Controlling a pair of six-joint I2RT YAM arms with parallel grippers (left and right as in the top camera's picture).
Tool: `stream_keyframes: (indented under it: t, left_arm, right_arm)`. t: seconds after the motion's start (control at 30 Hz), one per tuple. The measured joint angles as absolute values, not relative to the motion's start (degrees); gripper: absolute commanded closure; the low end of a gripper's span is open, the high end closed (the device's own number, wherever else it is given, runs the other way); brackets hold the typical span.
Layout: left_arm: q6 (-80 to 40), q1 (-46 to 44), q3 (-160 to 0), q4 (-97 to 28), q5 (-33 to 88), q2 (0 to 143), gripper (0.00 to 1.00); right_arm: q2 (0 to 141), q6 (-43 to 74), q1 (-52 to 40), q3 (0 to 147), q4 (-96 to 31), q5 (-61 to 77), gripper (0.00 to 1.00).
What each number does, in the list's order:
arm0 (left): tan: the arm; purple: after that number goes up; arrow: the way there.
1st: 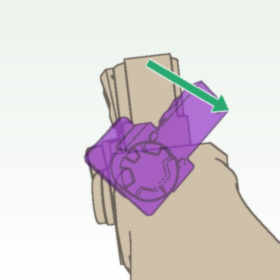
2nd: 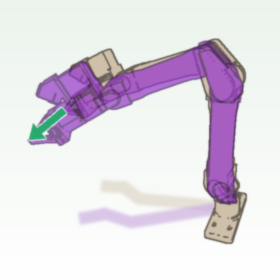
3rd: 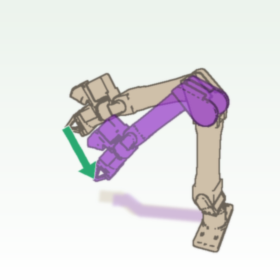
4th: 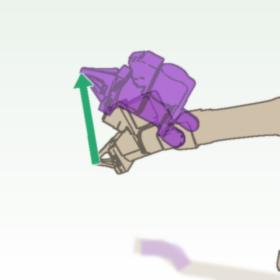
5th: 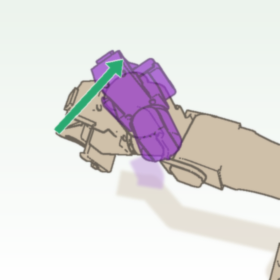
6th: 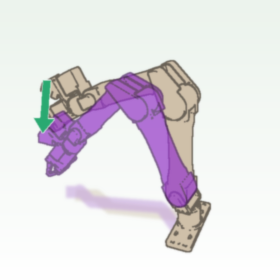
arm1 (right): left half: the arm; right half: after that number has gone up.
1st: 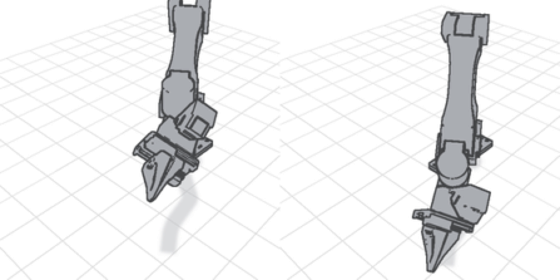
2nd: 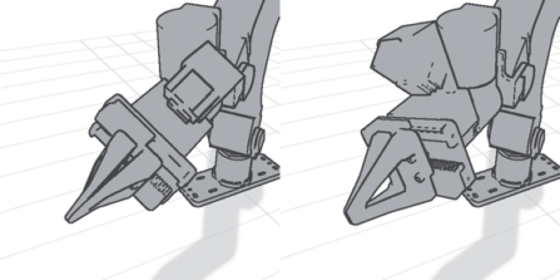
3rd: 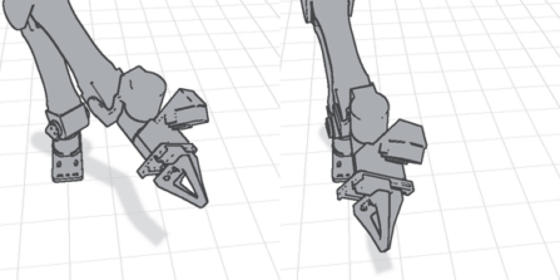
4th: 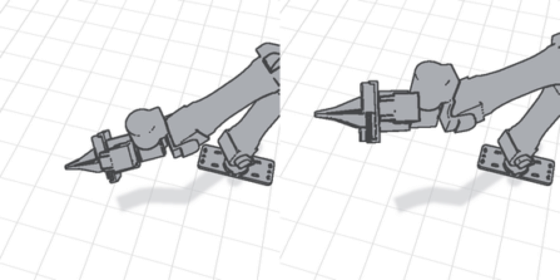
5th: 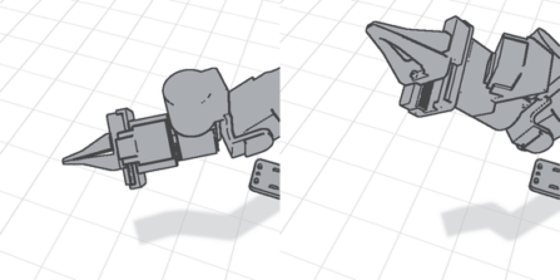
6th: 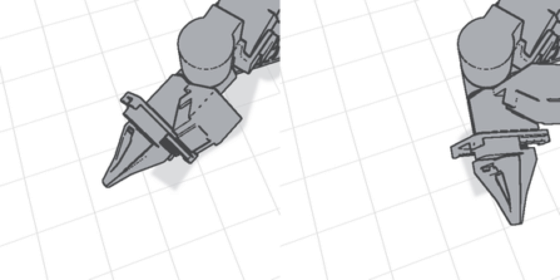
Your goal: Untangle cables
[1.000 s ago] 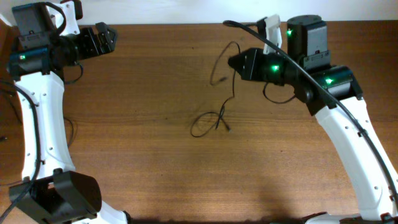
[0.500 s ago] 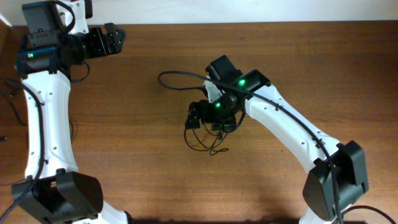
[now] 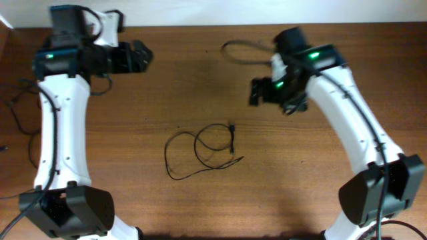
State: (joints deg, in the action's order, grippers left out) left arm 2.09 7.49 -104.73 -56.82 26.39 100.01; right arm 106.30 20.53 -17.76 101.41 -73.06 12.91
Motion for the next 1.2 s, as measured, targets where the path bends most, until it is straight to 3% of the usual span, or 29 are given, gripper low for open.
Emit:
stream_keyframes:
  t: [0.27,0.4,0.73,0.97,1.2]
  left_arm:
    - [12.7,-9.3,-94.3,-67.3,26.3,100.2,0.15]
    - [22.2,-16.0,-82.6,-66.7,26.4,100.3,0.09]
    - [32.2,-17.0,-69.5,-65.2,30.5,100.3,0.08]
    - [34.5,-20.4,-62.9,-56.8,32.8,100.3,0.04]
    - [34.5,-22.3,-60.7,-50.7,30.6,100.3,0.09]
  right_arm:
    - [106.0,16.5,0.5,102.5,-76.5,11.8,0.01]
    - [106.0,14.7,1.1,102.5,-76.7,11.9,0.01]
    - [106.0,14.3,1.1,102.5,-76.9,11.9,0.01]
    - [106.0,14.3,1.1,102.5,-76.9,11.9,0.01]
    - [106.0,14.3,1.1,102.5,-76.8,11.9,0.01]
